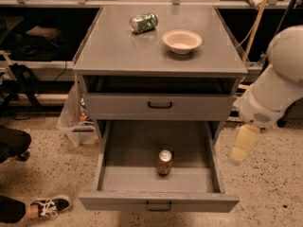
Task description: Pick orange can from middle drawer and place on counter
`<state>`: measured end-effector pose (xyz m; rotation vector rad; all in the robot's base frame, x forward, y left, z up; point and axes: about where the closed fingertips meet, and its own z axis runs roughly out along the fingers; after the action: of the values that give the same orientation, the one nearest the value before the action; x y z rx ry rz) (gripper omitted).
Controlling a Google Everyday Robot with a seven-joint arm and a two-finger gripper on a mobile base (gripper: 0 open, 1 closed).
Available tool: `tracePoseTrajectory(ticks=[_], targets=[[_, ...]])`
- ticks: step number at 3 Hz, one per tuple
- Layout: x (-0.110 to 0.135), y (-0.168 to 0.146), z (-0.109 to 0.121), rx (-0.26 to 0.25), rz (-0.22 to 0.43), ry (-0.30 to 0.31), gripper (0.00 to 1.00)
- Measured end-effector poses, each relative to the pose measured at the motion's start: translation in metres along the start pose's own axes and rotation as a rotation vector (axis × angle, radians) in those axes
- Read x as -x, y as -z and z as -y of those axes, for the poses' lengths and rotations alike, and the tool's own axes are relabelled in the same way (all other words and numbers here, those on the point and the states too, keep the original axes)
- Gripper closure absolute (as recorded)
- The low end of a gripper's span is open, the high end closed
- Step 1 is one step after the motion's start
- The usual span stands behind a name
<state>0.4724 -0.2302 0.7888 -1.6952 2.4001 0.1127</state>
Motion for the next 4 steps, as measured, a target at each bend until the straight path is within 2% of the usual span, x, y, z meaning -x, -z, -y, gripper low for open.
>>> tracePoseTrajectory(ticks=[1, 2, 3, 4], targets=[[-0.019, -0.083, 0.004, 0.097, -0.009, -0.075, 0.00], [-0.019, -0.083, 0.004, 0.097, -0.009, -0.075, 0.00], [-0.002, -0.110, -0.005, 0.157, 0.104, -0.065, 0.00], [0.055, -0.170, -0.019, 0.258, 0.406, -0.028, 0.00]])
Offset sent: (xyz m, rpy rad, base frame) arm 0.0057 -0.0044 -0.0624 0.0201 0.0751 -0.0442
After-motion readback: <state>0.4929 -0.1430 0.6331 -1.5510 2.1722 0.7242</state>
